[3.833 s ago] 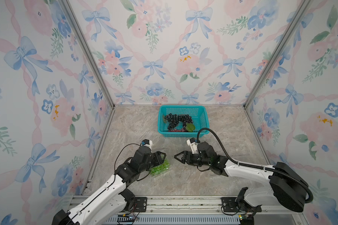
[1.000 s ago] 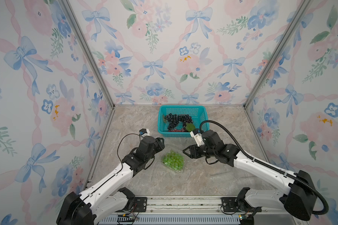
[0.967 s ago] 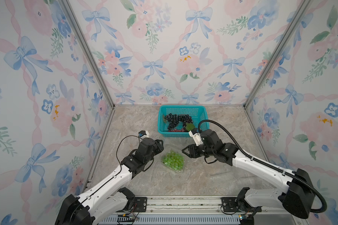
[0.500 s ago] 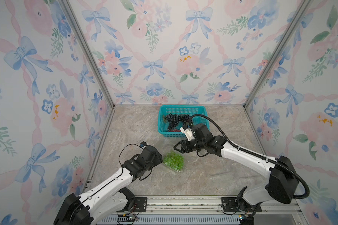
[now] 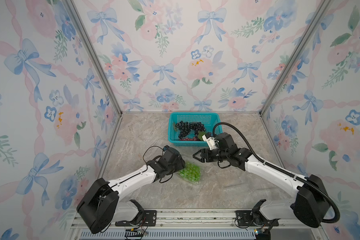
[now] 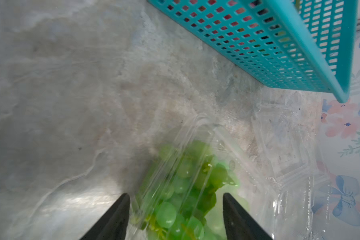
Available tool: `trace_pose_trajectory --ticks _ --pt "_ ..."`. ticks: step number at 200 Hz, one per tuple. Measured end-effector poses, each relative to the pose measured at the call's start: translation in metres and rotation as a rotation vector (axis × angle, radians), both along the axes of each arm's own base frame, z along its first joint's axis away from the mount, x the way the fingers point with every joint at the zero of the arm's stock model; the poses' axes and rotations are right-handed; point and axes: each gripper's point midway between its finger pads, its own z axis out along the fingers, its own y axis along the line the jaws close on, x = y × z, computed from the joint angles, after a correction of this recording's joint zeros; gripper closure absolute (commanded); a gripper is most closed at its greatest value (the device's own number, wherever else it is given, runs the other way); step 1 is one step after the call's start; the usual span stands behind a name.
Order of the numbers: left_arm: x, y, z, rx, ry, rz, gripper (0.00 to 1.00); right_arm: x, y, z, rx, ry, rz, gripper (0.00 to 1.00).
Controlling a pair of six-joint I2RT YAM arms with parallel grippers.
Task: Pack grapes into containers
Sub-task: Adjust the packing box at the center of the board, then close the packing box at the center of the board.
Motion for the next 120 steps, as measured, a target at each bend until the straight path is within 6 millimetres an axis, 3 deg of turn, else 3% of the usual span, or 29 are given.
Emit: trace_pose_trajectory --ticks 22,50,87,120 --pt "0.013 -0.017 0.011 -0.013 -0.041 -0.029 0.29 0.000 -0.004 0.001 0.001 -0.003 -0.006 0.31" --pt "0.021 -0.018 0.021 -0.018 -0.086 -0.033 0.29 -0.001 -0.006 -0.001 -0.015 -0.010 -0.003 0.29" --pt "0.014 0.006 0.021 -0.030 -0.113 0.006 0.35 -0.010 -0.003 -0.007 -0.082 -0.029 0.032 0.31" --pt "-0.014 0.033 -0.003 -0.010 -0.082 0.020 0.38 -0.016 0.015 -0.006 -0.100 -0.049 0.077 0.33"
